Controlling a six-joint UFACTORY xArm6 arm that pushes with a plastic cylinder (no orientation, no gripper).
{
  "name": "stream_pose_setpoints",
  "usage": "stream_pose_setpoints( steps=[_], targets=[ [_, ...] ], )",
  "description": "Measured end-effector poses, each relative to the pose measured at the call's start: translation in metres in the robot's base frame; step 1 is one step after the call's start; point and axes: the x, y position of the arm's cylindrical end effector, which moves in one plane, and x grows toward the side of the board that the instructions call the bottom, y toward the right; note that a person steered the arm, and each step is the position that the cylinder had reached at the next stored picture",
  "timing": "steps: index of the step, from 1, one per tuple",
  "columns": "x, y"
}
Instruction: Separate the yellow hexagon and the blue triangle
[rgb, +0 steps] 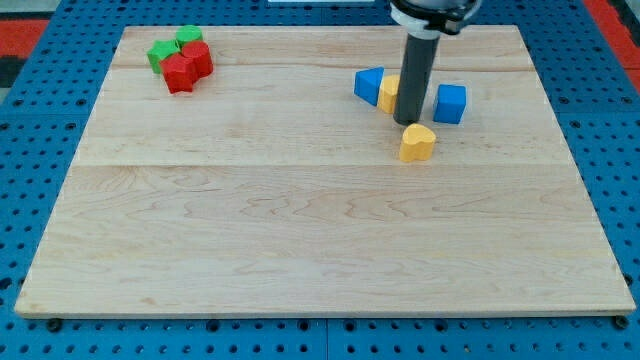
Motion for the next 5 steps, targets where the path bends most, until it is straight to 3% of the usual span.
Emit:
stream_pose_setpoints(
  steps=[1, 3, 5],
  targets=[
    [-0.043, 0.001],
    [-0.048, -0.088],
    [-0.05, -0.114]
  ],
)
